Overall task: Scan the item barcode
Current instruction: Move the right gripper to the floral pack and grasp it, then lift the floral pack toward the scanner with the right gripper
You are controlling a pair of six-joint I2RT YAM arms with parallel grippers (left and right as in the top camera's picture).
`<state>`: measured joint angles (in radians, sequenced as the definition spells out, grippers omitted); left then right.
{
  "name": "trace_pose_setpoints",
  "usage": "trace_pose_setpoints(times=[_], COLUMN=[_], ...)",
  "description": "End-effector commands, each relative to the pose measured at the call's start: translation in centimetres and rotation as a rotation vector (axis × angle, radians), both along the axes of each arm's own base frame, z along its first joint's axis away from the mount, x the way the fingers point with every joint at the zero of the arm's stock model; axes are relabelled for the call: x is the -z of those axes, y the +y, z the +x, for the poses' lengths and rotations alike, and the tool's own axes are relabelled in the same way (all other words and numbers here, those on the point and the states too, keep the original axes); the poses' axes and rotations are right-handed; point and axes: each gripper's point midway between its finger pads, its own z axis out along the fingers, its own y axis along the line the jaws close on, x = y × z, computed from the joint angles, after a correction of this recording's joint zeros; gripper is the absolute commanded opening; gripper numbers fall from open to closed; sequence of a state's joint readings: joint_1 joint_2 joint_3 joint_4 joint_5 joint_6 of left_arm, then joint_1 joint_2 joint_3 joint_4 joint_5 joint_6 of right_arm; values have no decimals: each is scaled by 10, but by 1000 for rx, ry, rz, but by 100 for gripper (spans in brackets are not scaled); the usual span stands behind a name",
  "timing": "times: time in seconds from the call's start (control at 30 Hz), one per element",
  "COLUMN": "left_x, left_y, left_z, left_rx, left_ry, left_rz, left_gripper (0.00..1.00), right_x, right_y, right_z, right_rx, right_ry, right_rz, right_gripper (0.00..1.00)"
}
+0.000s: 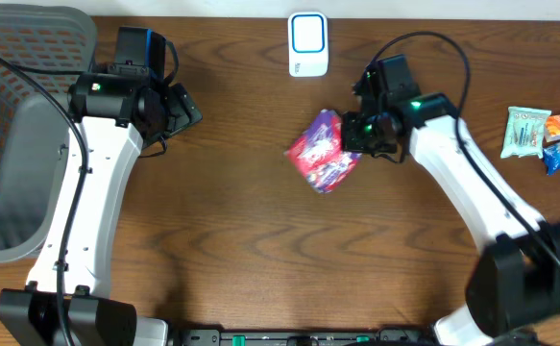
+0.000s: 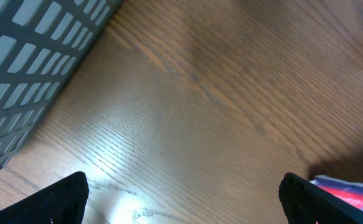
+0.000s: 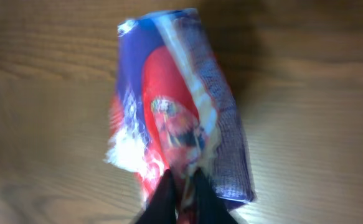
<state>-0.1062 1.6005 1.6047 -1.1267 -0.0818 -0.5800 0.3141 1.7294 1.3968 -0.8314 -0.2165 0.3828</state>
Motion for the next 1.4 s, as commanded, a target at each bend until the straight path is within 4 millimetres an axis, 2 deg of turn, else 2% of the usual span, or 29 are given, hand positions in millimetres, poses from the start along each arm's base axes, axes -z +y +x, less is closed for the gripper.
trace_pose_setpoints(times=[0.0, 0.07, 0.13, 0.17, 0.4, 0.57, 0.8, 0.97, 1.0, 1.03, 1.17, 1.2, 1.23, 1.37], left_x=[-1, -1, -1, -1, -1, -1, -1, -1, -1, -1, -1, -1, -1, -1], left_y=[3, 3, 3, 3, 3, 3, 3, 3, 3, 3, 3, 3, 3, 3], left_z=[-1, -1, -1, -1, -1, -1, -1, -1, -1, -1, -1, -1, -1, -1], left_rx=[-15, -15, -16, -15, -15, -15, -15, -15, -15, -15, -15, -15, -15, -15], left_ry=[0, 0, 0, 0, 0, 0, 0, 0, 1, 0, 0, 1, 0, 0], left_rz=[9, 9, 9, 9, 9, 9, 9, 9, 9, 9, 9, 9, 9, 9], left_gripper=[98, 98, 98, 98, 98, 98, 98, 98, 98, 98, 98, 98, 98, 98], right_x=[-5, -1, 3, 5, 12, 24, 67, 99, 104, 109, 120, 119, 119, 99], right_y=[-9, -7, -5, -3, 21, 11, 0, -3, -4, -6, -7, -3, 1, 13], right_z=[-1, -5, -8, -9, -23, -17, -10, -6, -5, -5, -8, -9, -8, -2], right_rx=[36, 19, -20, -41, -261, -259, -235, -259, -255, -249, -195, -193, -193, -177], right_ry=[-32, -17, -12, -11, -41, -91, -105, -105, -102, -98, -72, -65, -61, -68], right_rz=[-91, -100, -116, -124, -193, -430, -781, -932, -953, -966, -940, -905, -877, -759], right_gripper=[35, 61, 71, 72, 74, 74, 71, 72, 70, 65, 22, 8, 2, 1])
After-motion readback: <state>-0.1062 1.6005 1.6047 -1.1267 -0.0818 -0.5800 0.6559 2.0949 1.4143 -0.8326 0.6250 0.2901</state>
